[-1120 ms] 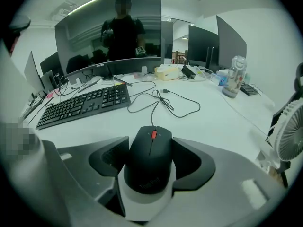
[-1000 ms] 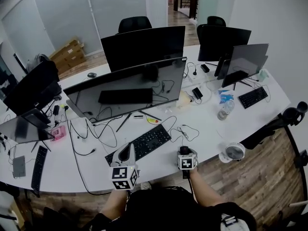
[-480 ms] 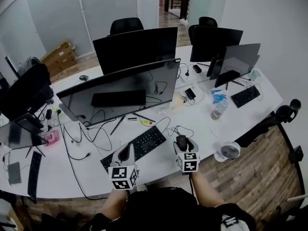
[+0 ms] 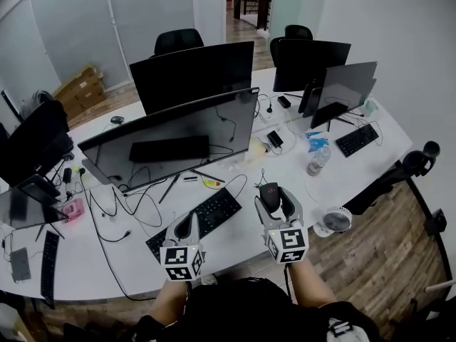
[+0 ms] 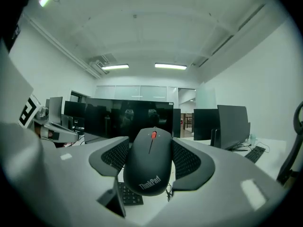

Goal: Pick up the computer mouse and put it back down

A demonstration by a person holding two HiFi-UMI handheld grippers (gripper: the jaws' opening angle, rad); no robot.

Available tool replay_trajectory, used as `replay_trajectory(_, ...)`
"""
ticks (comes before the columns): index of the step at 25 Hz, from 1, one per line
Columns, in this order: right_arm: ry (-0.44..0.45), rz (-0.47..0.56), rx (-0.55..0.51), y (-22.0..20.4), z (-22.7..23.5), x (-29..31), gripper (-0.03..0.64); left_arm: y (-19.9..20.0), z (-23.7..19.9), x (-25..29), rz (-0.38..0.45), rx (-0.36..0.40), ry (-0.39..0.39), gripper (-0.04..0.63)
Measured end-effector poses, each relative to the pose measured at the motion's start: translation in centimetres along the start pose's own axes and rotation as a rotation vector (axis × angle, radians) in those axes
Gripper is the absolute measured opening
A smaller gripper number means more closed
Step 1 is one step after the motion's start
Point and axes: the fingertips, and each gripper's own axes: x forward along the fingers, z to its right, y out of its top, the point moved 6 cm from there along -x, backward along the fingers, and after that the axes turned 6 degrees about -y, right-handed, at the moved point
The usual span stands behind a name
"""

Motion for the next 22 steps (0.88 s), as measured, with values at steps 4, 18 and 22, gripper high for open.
replay_trajectory(4,0.014,0.034,-0.011,1.4,-0.6,-0.7,0.275,0.1,-0.1,-0.1,0.001,0.003,-0.001,0.054)
replay_trajectory(18,0.056,-0.040,0.014,-1.6,-1.1,0.5,0.275,-0.5,-0.6,-0.8,-0.014,0.001,0.027,0.054)
replay_trajectory(22,0.070,-0.148,-0.005,-6.3,-1.2,1.8,0.275,-0.5,-1.1,-1.2,-0.018,-0.001,0.049,0.054)
